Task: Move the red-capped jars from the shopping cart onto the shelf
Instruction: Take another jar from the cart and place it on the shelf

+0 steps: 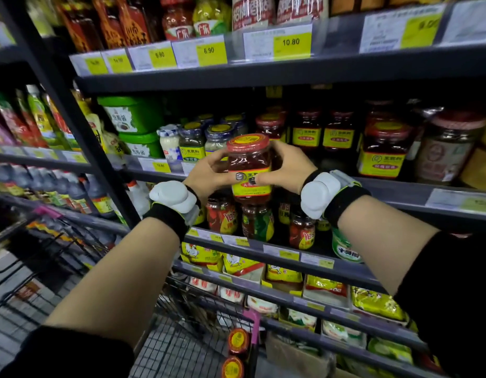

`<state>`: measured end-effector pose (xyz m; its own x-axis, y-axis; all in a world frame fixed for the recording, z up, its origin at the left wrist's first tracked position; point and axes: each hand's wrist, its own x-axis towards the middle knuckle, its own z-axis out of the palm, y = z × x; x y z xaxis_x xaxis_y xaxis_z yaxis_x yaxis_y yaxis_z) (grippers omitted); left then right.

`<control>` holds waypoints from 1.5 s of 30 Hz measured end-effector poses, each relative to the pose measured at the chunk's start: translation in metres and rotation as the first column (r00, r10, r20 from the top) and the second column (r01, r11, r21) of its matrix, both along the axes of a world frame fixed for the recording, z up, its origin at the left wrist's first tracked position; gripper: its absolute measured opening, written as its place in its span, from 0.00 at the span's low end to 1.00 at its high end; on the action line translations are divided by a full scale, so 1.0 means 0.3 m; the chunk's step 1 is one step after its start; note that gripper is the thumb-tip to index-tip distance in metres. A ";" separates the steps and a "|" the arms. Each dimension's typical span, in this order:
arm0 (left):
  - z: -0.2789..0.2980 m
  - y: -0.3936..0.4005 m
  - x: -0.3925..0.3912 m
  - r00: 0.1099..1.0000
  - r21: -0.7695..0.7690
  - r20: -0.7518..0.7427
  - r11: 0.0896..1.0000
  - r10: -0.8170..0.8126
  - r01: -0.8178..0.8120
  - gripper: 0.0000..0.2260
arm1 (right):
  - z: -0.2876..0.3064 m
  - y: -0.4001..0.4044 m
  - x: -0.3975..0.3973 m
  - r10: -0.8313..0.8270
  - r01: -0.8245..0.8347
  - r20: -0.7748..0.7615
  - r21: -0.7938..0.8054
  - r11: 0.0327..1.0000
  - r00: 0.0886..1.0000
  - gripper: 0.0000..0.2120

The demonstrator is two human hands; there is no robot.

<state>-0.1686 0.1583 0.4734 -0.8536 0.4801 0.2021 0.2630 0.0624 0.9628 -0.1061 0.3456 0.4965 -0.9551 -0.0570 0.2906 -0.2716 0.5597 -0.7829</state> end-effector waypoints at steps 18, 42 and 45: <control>0.114 0.117 -0.097 0.999 0.175 -0.016 0.984 -0.037 0.039 0.50 | 0.085 0.066 -0.118 -0.196 0.202 -0.069 0.087 0.976 0.978 0.41; 0.043 0.206 -0.145 0.984 0.005 -0.077 0.987 0.158 -0.158 0.24 | 0.019 0.097 -0.234 -0.165 0.148 0.129 0.132 0.980 0.978 0.36; 0.043 0.208 -0.146 0.986 0.017 -0.056 0.987 0.160 -0.159 0.23 | 0.013 0.095 -0.241 -0.168 0.152 0.119 0.136 0.979 0.979 0.37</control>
